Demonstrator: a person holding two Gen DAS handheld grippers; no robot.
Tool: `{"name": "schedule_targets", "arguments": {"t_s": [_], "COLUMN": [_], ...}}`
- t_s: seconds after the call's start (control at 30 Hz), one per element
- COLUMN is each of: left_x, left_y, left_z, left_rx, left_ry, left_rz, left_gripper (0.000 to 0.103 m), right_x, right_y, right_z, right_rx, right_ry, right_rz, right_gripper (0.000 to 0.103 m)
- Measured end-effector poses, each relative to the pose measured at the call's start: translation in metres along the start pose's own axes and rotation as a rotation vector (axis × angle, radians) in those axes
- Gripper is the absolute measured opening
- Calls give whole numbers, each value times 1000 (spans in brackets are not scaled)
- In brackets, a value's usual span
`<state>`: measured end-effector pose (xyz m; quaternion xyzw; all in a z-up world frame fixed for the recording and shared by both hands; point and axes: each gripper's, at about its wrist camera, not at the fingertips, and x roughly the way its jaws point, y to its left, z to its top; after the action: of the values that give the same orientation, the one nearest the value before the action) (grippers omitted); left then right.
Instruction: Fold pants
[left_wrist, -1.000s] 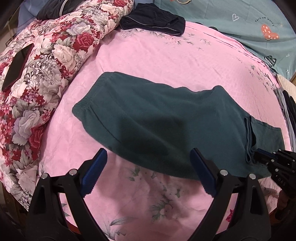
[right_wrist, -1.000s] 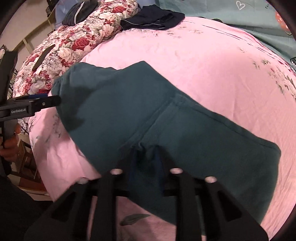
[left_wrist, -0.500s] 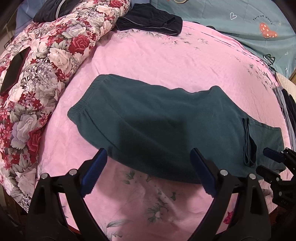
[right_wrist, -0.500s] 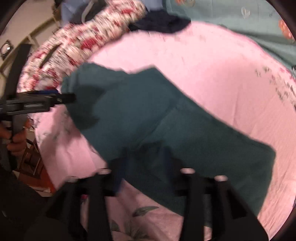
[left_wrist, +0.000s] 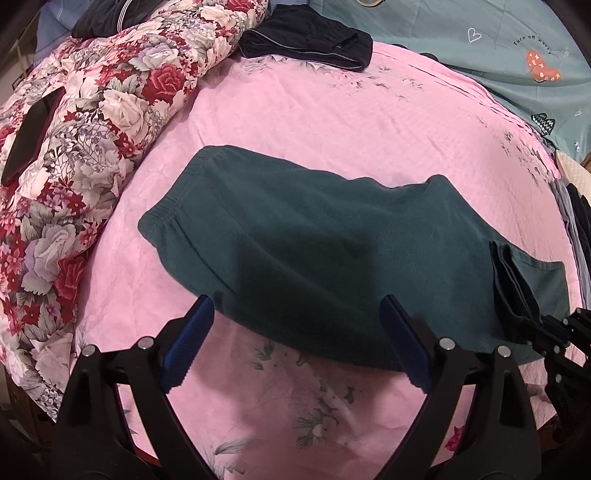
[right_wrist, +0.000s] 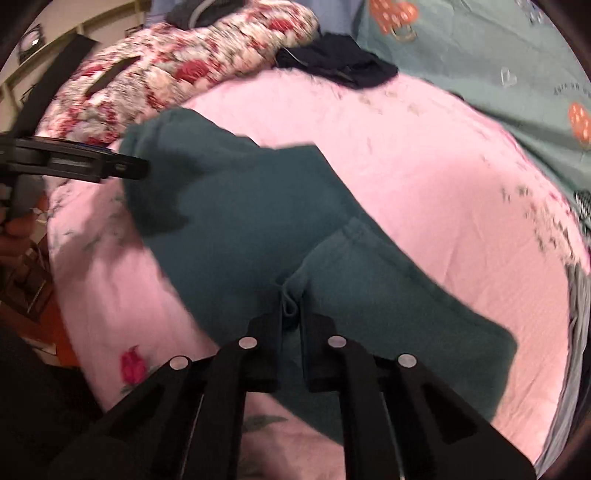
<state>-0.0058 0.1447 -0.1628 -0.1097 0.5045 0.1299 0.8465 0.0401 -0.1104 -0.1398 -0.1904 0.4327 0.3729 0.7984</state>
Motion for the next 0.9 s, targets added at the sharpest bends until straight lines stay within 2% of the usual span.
{"name": "schedule_targets", "arguments": {"t_s": [0.1, 0.17, 0.2, 0.27, 0.3, 0.33, 0.4, 0.43, 0.57, 0.63, 0.7, 0.73, 0.77, 0.87, 0.9], "left_x": [0, -2, -6, -16, -19, -19, -13, -9, 18, 34, 50, 55, 56, 58, 58], "left_y": [3, 11, 16, 33, 45, 55, 80, 90, 110, 114, 117, 116, 112, 100, 98], "left_z": [0, 1, 2, 4, 5, 6, 11, 15, 30, 35, 38, 39, 40, 42, 42], "left_rx": [0, -4, -4, -17, -36, -54, -117, -140, -174, -190, -213, -214, -188, -95, -85], "left_ry": [-4, -7, -19, -59, -69, -70, -56, -47, 9, 45, 88, 103, 89, 87, 93], "left_rz": [14, 27, 33, 63, 74, 77, 67, 49, -12, -68, -152, -189, -171, -161, -166], "left_gripper": [92, 92, 92, 93, 94, 95, 95, 95, 95, 94, 83, 71, 68, 33, 30], "right_x": [3, 21, 20, 12, -1, -10, -22, -21, 4, 12, 16, 16, 17, 17, 18], "right_y": [8, 9, 11, 15, 18, 19, 24, 27, 41, 47, 49, 49, 49, 46, 44], "right_z": [-4, -10, -9, 0, 9, 15, 34, 42, 73, 84, 88, 89, 89, 87, 86], "right_rx": [-16, -8, -14, -34, -37, -35, -36, -35, -13, 6, 36, 50, 62, 92, 110], "right_ry": [34, 89, 72, 97, 56, 11, -58, -64, -14, 14, 36, 41, 51, 76, 85], "right_rz": [29, 35, 38, 19, 5, 12, 45, 55, 33, 6, 0, -1, -8, -26, -24], "right_gripper": [8, 15, 19, 40, 43, 51, 53, 53, 54, 54, 54, 54, 54, 54, 54]}}
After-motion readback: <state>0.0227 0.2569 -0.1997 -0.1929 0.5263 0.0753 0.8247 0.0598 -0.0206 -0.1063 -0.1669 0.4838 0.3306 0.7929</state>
